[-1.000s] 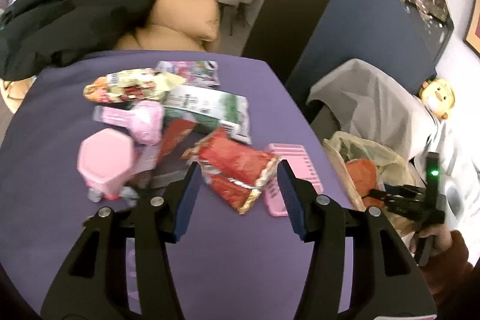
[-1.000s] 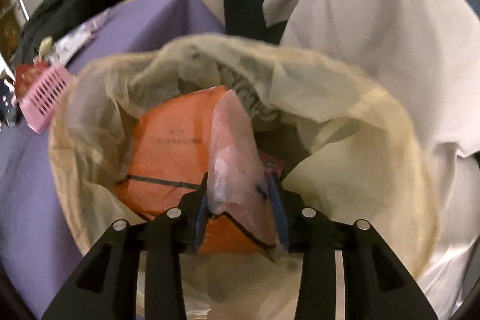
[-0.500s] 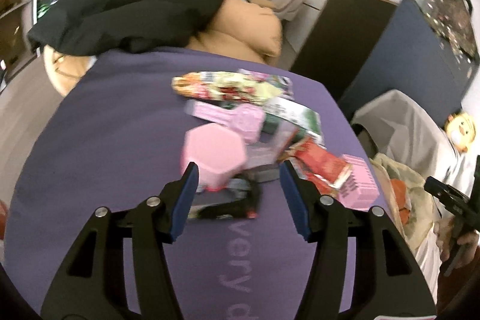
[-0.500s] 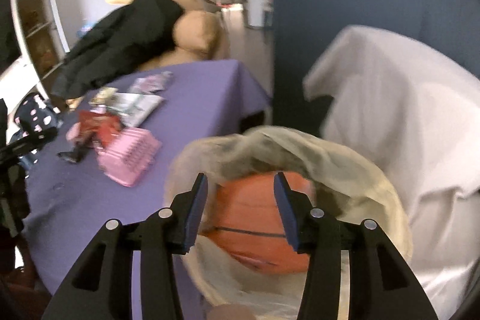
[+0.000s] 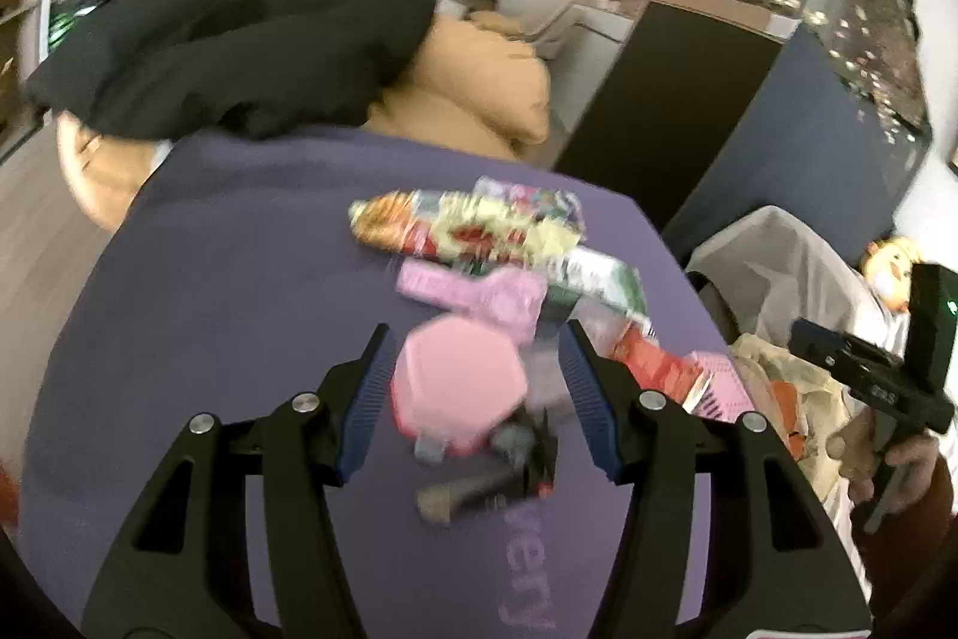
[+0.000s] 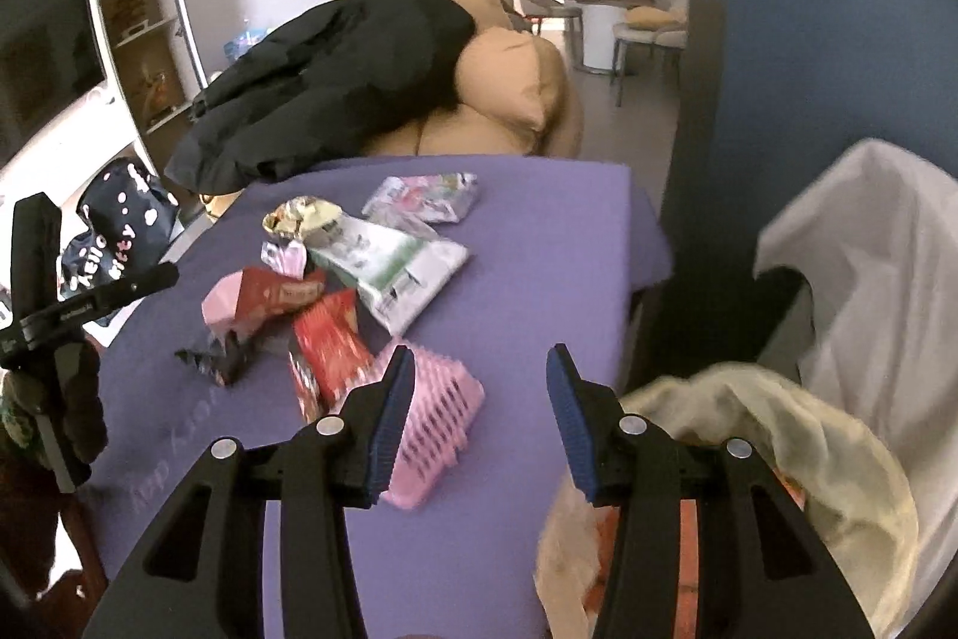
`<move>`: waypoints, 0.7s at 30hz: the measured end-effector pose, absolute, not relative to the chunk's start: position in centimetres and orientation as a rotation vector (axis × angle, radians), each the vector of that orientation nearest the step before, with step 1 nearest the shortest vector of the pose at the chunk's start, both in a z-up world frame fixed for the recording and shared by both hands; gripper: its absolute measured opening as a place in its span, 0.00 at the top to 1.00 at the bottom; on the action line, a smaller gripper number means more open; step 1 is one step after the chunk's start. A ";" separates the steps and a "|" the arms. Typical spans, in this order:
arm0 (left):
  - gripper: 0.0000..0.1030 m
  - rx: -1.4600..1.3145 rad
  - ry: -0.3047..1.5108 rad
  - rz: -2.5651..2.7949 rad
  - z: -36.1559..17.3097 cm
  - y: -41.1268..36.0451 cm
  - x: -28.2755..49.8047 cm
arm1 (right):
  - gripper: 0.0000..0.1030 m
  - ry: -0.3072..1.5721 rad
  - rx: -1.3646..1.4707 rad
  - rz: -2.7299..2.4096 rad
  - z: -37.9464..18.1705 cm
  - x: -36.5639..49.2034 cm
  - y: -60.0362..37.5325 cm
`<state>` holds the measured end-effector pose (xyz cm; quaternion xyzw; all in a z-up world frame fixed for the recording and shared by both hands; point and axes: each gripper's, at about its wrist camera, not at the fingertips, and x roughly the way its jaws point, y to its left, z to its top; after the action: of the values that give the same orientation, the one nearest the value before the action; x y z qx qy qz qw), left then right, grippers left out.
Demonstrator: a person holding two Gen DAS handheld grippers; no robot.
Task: Collect trash
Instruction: 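Move both open tools toward the remaining wrappers on the table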
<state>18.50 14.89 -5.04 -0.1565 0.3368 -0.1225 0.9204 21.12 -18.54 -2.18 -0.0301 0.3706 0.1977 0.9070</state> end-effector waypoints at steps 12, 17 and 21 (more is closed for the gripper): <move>0.46 -0.268 0.744 -0.300 -6.6 17.4 31.3 | 0.58 0.841 -0.163 0.537 -2.8 33.6 -12.0; 0.46 -0.312 0.810 -0.348 -8.3 17.5 34.2 | 0.58 0.901 -0.171 0.628 -4.5 40.9 -7.5; 0.46 -0.318 0.841 -0.390 -8.9 17.2 34.2 | 0.58 0.938 -0.201 0.673 -6.5 45.4 -4.7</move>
<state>34.19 17.16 -8.94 -0.1525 0.4038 -0.1872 0.8824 45.37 -4.69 -6.52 -0.0948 0.4427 0.3178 0.8331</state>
